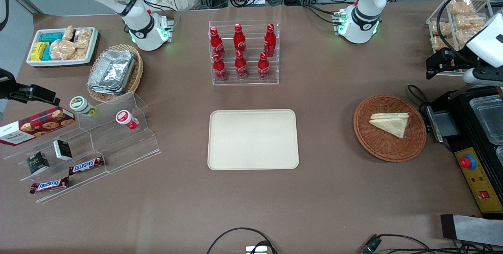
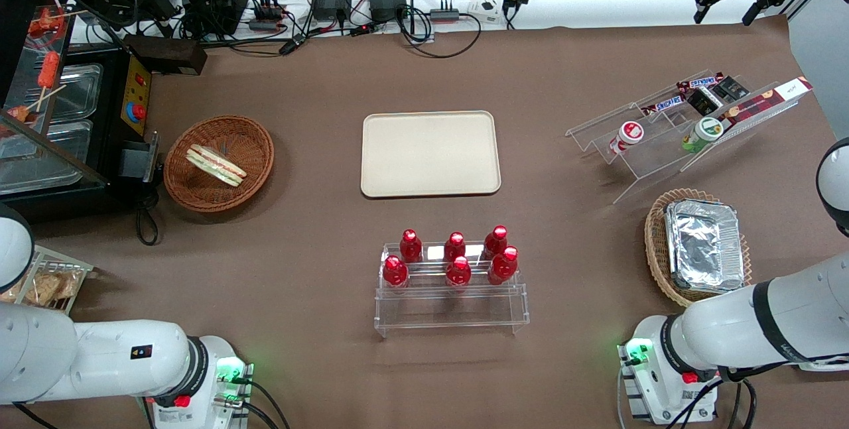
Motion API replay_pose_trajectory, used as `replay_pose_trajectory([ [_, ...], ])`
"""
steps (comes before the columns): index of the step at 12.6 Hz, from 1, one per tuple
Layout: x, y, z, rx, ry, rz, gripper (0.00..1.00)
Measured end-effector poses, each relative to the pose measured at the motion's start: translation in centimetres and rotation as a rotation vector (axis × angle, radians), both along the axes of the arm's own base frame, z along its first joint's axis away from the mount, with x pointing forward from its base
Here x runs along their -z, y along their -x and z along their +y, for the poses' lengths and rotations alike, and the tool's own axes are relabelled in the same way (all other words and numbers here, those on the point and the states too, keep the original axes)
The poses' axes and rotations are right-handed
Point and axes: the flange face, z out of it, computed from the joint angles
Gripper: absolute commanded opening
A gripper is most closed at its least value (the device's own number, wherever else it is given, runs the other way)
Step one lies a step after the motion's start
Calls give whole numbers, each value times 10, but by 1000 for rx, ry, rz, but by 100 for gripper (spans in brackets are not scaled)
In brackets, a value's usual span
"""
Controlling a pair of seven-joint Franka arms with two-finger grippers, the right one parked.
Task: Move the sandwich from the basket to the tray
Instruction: 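Move the left gripper over the wrapped sandwich in the wicker basket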
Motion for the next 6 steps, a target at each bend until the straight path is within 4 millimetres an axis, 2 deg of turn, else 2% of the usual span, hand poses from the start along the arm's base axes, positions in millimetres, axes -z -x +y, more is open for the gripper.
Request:
replay_pose_trajectory([
  [6, -3, -1, 2, -4, 1, -7, 100],
])
